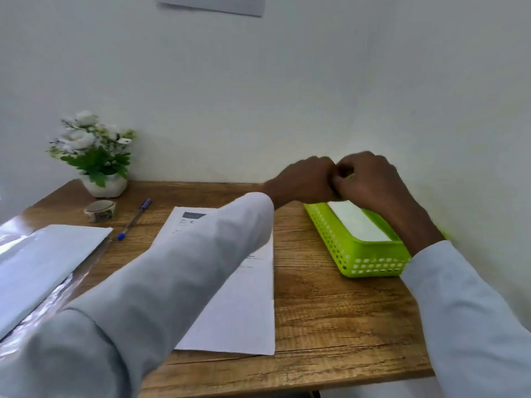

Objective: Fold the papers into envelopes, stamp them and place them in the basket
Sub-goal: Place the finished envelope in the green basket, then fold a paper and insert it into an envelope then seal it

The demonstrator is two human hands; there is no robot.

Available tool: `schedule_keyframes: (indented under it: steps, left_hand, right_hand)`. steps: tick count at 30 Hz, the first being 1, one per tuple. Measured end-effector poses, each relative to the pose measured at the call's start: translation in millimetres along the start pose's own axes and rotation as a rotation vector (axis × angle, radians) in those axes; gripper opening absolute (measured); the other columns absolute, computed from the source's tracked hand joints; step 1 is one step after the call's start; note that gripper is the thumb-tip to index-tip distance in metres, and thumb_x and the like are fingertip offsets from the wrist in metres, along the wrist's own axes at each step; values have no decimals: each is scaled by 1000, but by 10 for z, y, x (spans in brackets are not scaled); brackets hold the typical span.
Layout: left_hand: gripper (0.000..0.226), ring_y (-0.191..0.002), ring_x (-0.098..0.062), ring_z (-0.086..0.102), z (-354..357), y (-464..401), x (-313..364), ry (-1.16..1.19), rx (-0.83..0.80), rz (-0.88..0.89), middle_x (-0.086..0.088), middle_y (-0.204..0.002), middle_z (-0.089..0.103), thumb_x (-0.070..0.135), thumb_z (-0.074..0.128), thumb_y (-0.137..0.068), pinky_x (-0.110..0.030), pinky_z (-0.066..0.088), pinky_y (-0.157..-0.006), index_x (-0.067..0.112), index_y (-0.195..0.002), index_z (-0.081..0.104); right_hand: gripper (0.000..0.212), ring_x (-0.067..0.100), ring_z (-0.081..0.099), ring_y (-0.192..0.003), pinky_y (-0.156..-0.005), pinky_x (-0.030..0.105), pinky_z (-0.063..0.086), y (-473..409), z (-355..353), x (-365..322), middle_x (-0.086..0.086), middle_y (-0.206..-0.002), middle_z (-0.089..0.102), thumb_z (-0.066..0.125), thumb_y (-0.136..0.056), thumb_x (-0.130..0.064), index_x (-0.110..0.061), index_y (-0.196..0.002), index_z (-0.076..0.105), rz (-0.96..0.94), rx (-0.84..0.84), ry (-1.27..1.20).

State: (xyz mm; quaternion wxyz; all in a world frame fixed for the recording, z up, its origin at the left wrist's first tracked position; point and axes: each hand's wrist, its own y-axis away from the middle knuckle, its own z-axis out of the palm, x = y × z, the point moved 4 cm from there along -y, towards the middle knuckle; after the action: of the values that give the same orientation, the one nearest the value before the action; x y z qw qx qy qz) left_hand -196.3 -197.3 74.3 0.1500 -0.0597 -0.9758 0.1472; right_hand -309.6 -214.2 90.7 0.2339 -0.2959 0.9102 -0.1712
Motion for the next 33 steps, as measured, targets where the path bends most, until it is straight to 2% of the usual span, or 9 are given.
schedule_keyframes:
  steps: [5, 10, 16, 18, 21, 24, 26, 30, 33]
  left_hand:
    - [25, -76, -17, 65, -456, 694, -685, 77, 34, -163, 4, -77, 68, 36, 65, -74, -32, 51, -70, 20, -91, 73]
    - [18, -84, -11, 69, -587, 1406, -1450, 35, 51, -346, 1, -93, 76, 29, 78, -79, -29, 55, -81, 17, -93, 77]
    - [56, -103, -18, 63, -399, 2041, -1970, -92, -199, -569, 0, -117, 67, 54, 70, -79, -32, 51, -89, 15, -119, 68]
    - [71, -108, -18, 60, -341, 2140, -2049, -58, -194, -626, 0, -125, 63, 60, 71, -74, -31, 50, -92, 16, -128, 60]
    - [75, -101, -20, 60, -284, 2159, -2102, -21, -168, -682, -1, -118, 65, 64, 74, -68, -27, 46, -78, 13, -121, 61]
    - [67, -69, -17, 52, -225, 2129, -2096, 2, -149, -722, -5, -77, 59, 70, 74, -63, -28, 32, -58, 9, -86, 62]
    - [56, -59, -11, 42, -199, 2109, -2026, 27, -103, -721, -3, -63, 50, 67, 75, -64, -25, 25, -51, 16, -73, 55]
    - [42, -64, -11, 50, -214, 2089, -1917, 29, -39, -684, 5, -71, 57, 55, 77, -72, -19, 27, -48, 18, -85, 61]
    - [65, -70, -12, 53, -180, 2085, -1982, 62, -19, -740, -5, -87, 67, 61, 79, -65, -24, 33, -55, 7, -98, 65]
  right_hand:
    - [26, 18, 69, -93, -84, 30, 50, 10, 387, -745, -4, -97, 75, 70, -82, -41, -22, -97, 76, -134, 6, -250]
    - [20, 19, 70, -89, -82, 36, 55, -22, 1035, -1089, 0, -89, 76, 76, -79, -37, -19, -86, 75, -160, -189, -344]
    - [35, 20, 68, -83, -70, 31, 50, 13, 1507, -995, -1, -86, 73, 81, -76, -45, -14, -89, 73, -237, -465, -213]
    - [38, 16, 64, -86, -72, 30, 49, 85, 1568, -961, -7, -92, 69, 82, -74, -49, -19, -96, 72, -256, -554, -146]
    - [50, 13, 60, -100, -83, 30, 49, 147, 1602, -930, -6, -109, 66, 83, -72, -47, -22, -113, 70, -237, -566, -131]
    - [51, 14, 59, -105, -83, 28, 46, 169, 1649, -905, -3, -119, 66, 82, -73, -46, -22, -116, 70, -225, -538, -152]
    - [53, 15, 58, -111, -87, 29, 46, 188, 1673, -876, -2, -126, 63, 80, -74, -50, -23, -118, 69, -210, -533, -137]
    - [82, 21, 54, -123, -97, 34, 45, 191, 1686, -761, 2, -138, 56, 72, -67, -71, -21, -131, 58, -141, -515, -15]
    - [100, 23, 56, -118, -94, 35, 48, 149, 1706, -683, 4, -135, 57, 69, -55, -84, -21, -131, 55, -53, -549, 5]
